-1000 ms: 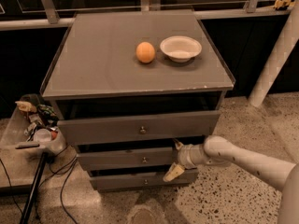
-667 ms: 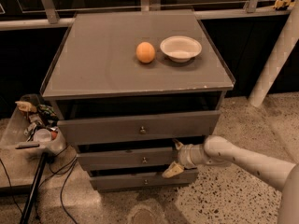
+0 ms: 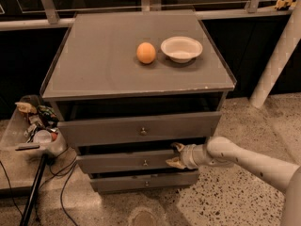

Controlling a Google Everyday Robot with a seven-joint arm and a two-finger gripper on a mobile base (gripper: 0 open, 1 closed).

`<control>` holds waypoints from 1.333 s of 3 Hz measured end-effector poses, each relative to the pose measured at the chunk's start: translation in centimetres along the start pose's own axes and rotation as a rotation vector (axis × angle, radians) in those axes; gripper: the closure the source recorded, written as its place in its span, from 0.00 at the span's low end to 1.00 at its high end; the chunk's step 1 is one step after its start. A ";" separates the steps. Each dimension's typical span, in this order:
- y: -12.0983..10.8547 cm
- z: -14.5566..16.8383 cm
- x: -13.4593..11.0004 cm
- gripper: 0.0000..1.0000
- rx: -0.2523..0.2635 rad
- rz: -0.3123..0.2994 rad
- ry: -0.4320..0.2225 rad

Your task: Open middle drawer

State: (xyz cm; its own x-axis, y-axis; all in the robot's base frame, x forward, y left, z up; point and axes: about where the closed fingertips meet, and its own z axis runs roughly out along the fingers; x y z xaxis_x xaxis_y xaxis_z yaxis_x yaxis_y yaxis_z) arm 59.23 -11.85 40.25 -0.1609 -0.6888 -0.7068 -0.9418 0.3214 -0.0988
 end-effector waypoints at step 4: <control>-1.1 -0.9 -1.3 1.00 0.000 0.000 0.000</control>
Offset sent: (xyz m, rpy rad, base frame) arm -0.0951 -0.0443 -0.0079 0.0565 -0.0363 -0.0512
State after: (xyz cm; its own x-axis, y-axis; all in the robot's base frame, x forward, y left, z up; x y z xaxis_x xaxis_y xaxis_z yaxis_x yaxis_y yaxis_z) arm 60.21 -11.91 41.97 -0.1608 -0.6888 -0.7068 -0.9418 0.3214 -0.0989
